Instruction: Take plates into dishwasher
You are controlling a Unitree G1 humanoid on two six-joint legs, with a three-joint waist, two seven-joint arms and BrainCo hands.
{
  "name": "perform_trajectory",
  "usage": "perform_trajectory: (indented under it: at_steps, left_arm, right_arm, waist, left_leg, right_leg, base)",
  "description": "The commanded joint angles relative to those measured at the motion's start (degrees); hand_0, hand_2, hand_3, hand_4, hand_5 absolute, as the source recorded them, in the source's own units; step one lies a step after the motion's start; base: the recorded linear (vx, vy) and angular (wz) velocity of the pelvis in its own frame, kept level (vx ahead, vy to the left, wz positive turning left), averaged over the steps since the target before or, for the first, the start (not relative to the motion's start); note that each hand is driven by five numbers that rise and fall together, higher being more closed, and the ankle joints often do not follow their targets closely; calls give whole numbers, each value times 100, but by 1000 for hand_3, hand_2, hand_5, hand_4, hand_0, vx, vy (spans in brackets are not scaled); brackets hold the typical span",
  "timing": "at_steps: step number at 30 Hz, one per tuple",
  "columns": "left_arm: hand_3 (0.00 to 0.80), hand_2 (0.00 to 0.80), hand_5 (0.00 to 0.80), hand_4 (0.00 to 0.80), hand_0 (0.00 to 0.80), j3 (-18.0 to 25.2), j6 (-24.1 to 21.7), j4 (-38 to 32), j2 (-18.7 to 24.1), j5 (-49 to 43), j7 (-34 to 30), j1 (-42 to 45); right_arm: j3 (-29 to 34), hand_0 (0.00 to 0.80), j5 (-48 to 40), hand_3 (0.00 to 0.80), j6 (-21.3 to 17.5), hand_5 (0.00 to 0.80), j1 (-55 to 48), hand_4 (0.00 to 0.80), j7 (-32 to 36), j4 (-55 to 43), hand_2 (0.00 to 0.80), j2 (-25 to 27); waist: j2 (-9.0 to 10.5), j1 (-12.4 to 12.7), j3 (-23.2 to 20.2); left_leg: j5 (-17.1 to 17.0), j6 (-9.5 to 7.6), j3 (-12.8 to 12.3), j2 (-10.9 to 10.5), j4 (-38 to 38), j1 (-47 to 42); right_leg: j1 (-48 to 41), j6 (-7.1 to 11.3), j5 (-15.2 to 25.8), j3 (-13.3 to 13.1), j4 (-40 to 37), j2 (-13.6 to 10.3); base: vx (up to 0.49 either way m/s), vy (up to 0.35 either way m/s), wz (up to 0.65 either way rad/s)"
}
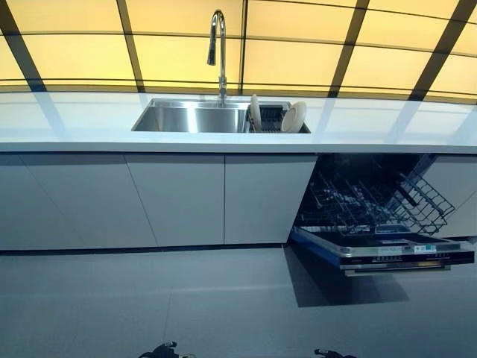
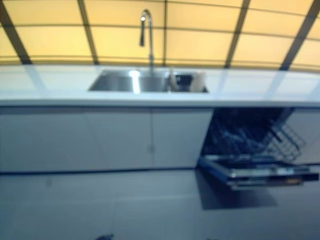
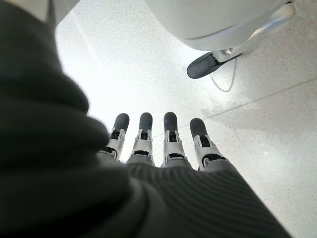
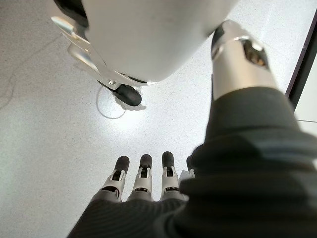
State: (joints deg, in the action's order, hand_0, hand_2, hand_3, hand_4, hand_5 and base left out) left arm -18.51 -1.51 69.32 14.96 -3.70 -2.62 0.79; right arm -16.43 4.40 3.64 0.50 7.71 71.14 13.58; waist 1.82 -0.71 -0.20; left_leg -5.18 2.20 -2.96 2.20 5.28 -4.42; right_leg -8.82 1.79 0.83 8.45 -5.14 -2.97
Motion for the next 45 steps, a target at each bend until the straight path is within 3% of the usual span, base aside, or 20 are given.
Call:
perform_trajectory:
  at_steps: [1,5,8,10,13,14,16,18,20,22,24,27,30,33,37,40,43,45]
  left_arm:
    - [0,0,0,0,0,-98,-42,277,-172,-62,-13,-491]
    - [0,0,0,0,0,-111,9,247,-172,-33,16,-516]
    - [0,0,0,0,0,-90,56,201,-151,-136,-1,-520]
    - [0,0,0,0,0,-130,151,-6,-34,-220,-41,-416]
    - [0,0,0,0,0,-83,206,-272,132,-293,-97,-238]
    - [0,0,0,0,0,-94,229,-388,203,-268,-115,-148]
    - [0,0,0,0,0,-110,176,-410,233,-210,-108,-42]
    - [0,0,0,0,0,-109,150,-390,219,-194,-102,-22]
    - [0,0,0,0,0,-117,157,-358,121,-146,-73,0]
    - [0,0,0,0,0,-155,152,-315,88,-96,-85,-46]
    - [0,0,0,0,0,-198,118,-252,66,-75,-64,-105]
    - [0,0,0,0,0,-315,70,-159,47,-58,-20,-219]
    - [0,0,0,0,0,-410,101,-136,56,-13,-22,-297]
    - [0,0,0,0,0,-489,27,-15,73,52,13,-383]
    - [0,0,0,0,0,-485,-22,157,101,-87,-38,-472]
    - [0,0,0,0,0,-597,42,219,151,-226,-73,-464]
    - [0,0,0,0,0,-603,143,190,186,-260,-102,-431]
    - [0,0,0,0,0,-585,159,255,206,-420,-198,-465]
  right_arm:
    - [-73,0,136,0,-59,0,328,0,11,248,0,-37]
    - [-109,0,87,0,-178,0,341,0,58,223,0,-31]
    - [-176,0,-364,0,-726,0,375,0,617,-135,0,32]
    - [-386,0,-1264,0,-363,0,393,0,1786,-1743,0,221]
    - [-363,0,-2406,0,-106,0,256,0,2728,-3550,0,496]
    - [-282,0,-3252,0,64,0,217,0,2976,-4549,0,678]
    - [0,0,-4569,0,-53,0,237,0,3197,-5657,0,745]
    - [123,0,-5038,0,-63,0,263,0,3154,-6063,0,690]
    - [492,0,-6176,0,-252,0,515,0,2927,-7182,0,304]
    - [712,0,-6739,0,-471,0,911,0,2557,-7669,0,143]
    - [882,0,-6850,0,-809,0,1357,0,2160,-7969,0,88]
    - [1025,0,-6202,0,-1470,0,2065,0,1194,-8211,0,210]
    - [1074,0,-5414,0,-1702,0,2578,0,181,-8059,0,523]
    - [1130,0,-4362,0,-1686,0,3164,0,-950,-7725,0,1075]
    - [1180,0,-4216,0,-1612,0,3435,0,-1158,-7599,0,1509]
    - [1166,0,-4177,0,-1503,0,3641,0,-1289,-7559,0,1770]
    - [1146,0,-4169,0,-1409,0,3870,0,-1330,-7388,0,1933]
    - [1183,0,-4102,0,-1287,0,4062,0,-1381,-7260,0,2069]
  waist:
    - [-55,29,339]
    - [-51,44,359]
    - [-15,79,388]
    - [59,95,407]
    - [133,73,409]
    - [152,43,394]
    - [148,-6,371]
    - [137,-19,365]
    - [93,-34,349]
    - [58,-26,371]
    - [33,-7,400]
    - [12,38,435]
    - [7,64,464]
    - [5,58,515]
    - [-90,48,604]
    - [-165,18,651]
    - [-145,-22,680]
    - [-7,-93,686]
  left_leg:
    - [565,-215,-148,-261,-28,-351]
    - [571,-229,-133,-270,-28,-353]
    - [564,-235,-98,-275,-28,-365]
    - [550,-233,-103,-263,-49,-335]
    - [535,-238,-129,-252,-51,-308]
    - [529,-237,-152,-254,-39,-304]
    - [540,-240,-188,-265,-28,-308]
    - [550,-244,-207,-270,-28,-314]
    - [606,-276,-263,-292,-44,-323]
    - [638,-311,-296,-304,-70,-321]
    - [663,-350,-304,-323,-77,-315]
    - [694,-414,-281,-376,-82,-311]
    - [705,-456,-281,-410,-95,-300]
    - [654,-551,-257,-501,-72,-228]
    - [569,-632,89,-650,-122,-175]
    - [627,-647,247,-692,-102,-306]
    - [718,-604,239,-730,-33,-493]
    - [823,-551,246,-846,-28,-594]
  right_leg:
    - [128,216,19,74,176,-9]
    - [129,205,13,74,183,-5]
    - [113,209,25,80,193,0]
    - [135,207,35,79,208,-1]
    - [161,201,47,80,204,7]
    - [173,205,55,80,197,9]
    - [188,215,55,70,184,8]
    - [194,226,52,59,185,5]
    - [238,261,17,31,231,-37]
    - [281,273,-18,31,324,-87]
    - [329,285,-52,37,432,-139]
    - [404,327,-76,55,609,-233]
    - [482,372,-80,54,801,-316]
    - [746,452,62,55,1411,-481]
    - [1231,308,393,-212,2933,-642]
    - [1813,358,816,-257,3890,-704]
    - [2159,419,941,-110,3656,-653]
    - [2133,433,841,28,2492,-504]
  base:
    - [0,0,0]
    - [0,0,0]
    - [0,0,0]
    - [-25,-52,0]
    - [-20,-34,-3]
    - [0,0,0]
    - [0,0,0]
    - [6,50,2]
    - [16,130,0]
    - [4,143,-6]
    - [-12,142,-5]
    - [-4,147,-7]
    - [-7,115,0]
    - [-48,224,2]
    - [-5,243,2]
    - [104,209,17]
    - [213,45,30]
    - [395,-101,28]
